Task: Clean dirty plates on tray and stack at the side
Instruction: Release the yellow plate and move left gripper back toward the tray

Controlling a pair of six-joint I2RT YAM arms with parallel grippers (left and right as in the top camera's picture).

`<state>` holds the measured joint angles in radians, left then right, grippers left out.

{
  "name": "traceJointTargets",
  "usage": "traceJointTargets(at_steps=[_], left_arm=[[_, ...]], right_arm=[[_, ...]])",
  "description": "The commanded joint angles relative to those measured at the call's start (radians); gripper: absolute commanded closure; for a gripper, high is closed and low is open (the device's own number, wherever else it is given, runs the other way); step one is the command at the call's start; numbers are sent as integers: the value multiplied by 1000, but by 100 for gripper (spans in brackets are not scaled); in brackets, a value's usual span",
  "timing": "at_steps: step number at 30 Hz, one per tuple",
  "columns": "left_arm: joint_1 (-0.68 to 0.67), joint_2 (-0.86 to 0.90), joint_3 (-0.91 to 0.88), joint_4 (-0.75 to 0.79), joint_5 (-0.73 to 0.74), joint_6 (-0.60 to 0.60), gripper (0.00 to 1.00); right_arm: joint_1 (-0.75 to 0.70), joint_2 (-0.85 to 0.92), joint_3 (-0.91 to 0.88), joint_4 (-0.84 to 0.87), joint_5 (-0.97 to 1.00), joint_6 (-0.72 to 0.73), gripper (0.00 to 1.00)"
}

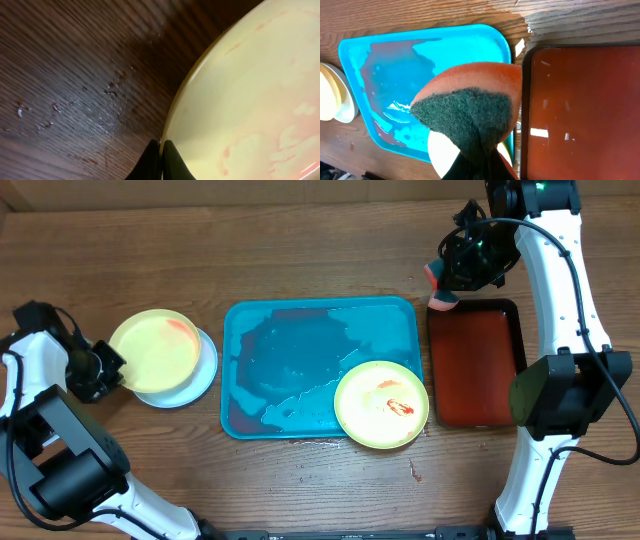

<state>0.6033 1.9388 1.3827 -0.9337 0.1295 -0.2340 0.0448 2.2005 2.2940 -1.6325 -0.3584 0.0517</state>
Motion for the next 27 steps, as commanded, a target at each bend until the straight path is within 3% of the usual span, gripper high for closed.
traceJointTargets(at_steps=[1,14,25,27], left_arm=[[-17,-29,-19,-5,47,25,96],[-87,-29,-19,-65,-57,29,96],[-58,-29,-20,-82,-140,-10,95],[-59,-29,-20,-82,-144,-9,91]], right_arm=[[-1,-7,10,3,2,0,96],[-1,-7,10,-2,3,0,96],[-1,-7,10,-5,3,-1,96],[-1,-7,10,-6,3,-1,96]])
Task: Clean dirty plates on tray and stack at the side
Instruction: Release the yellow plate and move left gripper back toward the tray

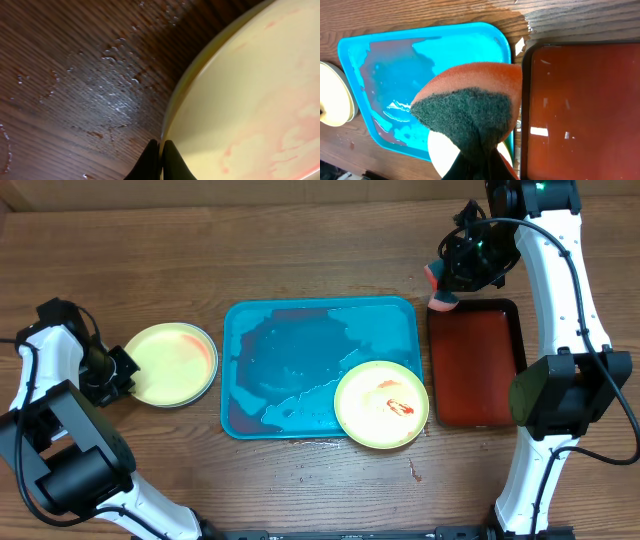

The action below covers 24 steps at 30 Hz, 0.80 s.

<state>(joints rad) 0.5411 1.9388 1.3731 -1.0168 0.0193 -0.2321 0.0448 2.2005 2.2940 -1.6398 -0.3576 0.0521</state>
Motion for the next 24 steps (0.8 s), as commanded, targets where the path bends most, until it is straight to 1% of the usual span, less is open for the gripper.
traceJointTargets(at_steps=[1,4,5,6,10,13,16,21,24], left_arm=[[3,-29,-10,2,-34,-10,85],[-4,-29,-10,4,-28,-6,69],[-9,-29,-10,8,-13,3,64],[-14,-29,-10,14,12,24,63],[-60,-30,2,39,158,117,59],[-139,-30,34,37,267,176,58],[-222,-30,51,38,329,206,57],[-417,-30,56,58,416,206,56],[-534,-30,56,78,426,202,55]], right_arm=[[-1,-7,10,1,2,-2,96],[-1,-7,10,2,2,-2,96],[-1,-7,10,2,2,-2,96],[-1,-7,10,3,2,-2,96],[-1,-7,10,3,2,-1,96],[-1,-7,10,3,2,-1,96],[-1,-7,10,3,2,-1,96],[-1,-7,10,2,2,-1,96],[-1,-7,10,3,2,-1,96]])
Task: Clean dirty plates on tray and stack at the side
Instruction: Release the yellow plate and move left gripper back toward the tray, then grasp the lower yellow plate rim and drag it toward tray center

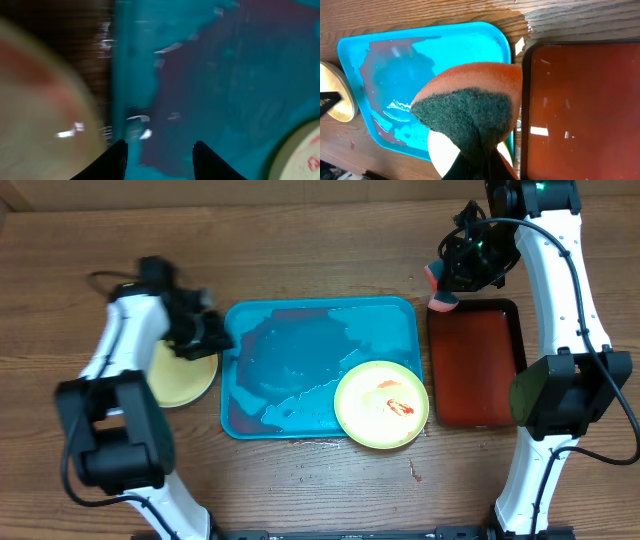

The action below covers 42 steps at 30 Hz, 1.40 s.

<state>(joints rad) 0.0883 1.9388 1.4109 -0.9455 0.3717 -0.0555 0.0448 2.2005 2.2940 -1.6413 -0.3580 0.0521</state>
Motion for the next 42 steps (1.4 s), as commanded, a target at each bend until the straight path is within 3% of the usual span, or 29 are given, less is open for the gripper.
traceJointTargets(at_steps=[1,9,18,22,30,42], left_arm=[[-123,-30,18,16,80,26,54],[-370,-30,18,110,101,63,46],[-517,-29,18,98,105,25,45],[-536,-15,18,55,37,22,45],[-540,62,18,-2,124,88,48],[-560,119,25,-6,120,86,49]], right_arm=[[-1,-7,10,5,3,-1,96],[-1,-7,10,11,2,-1,96],[-1,-7,10,12,2,-1,96],[-1,-6,10,11,2,-1,96],[-1,-6,10,11,3,-1,96],[-1,-7,10,12,2,-1,96]])
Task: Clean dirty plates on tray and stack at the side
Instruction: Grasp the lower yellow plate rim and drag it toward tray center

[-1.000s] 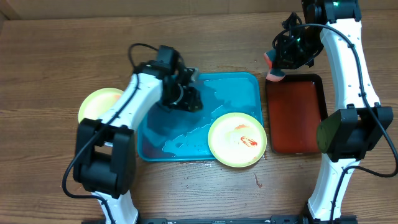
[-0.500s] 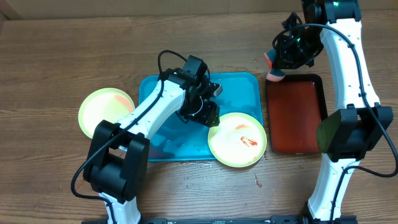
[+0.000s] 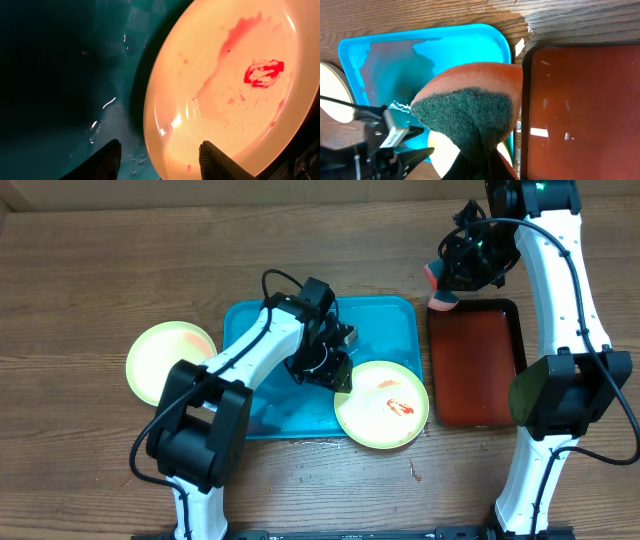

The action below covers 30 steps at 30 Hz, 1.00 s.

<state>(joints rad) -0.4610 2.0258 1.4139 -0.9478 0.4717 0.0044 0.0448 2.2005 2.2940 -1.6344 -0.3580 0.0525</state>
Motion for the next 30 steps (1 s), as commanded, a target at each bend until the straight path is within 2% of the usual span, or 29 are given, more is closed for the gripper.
traceJointTargets(at_steps=[1,4,8,17,18,21,25,30], left_arm=[[-11,34,24,-5,19,26,50],[-11,35,24,-1,19,26,52],[-12,50,24,15,19,23,66],[-18,97,76,-24,19,22,75],[-19,97,77,-25,19,22,78],[-18,97,84,-35,17,21,96],[-7,97,121,-72,-40,-53,96],[35,91,183,-99,-134,-82,96]], right_arm=[[-1,-6,10,5,2,-2,96],[-1,-7,10,5,2,-1,96],[-1,-6,10,5,2,-1,96],[-1,-6,10,5,2,-1,96],[-1,-7,10,5,2,-1,96],[-1,-6,10,5,2,-2,96],[-1,-6,10,5,2,-2,96],[0,-6,10,5,2,-2,96]])
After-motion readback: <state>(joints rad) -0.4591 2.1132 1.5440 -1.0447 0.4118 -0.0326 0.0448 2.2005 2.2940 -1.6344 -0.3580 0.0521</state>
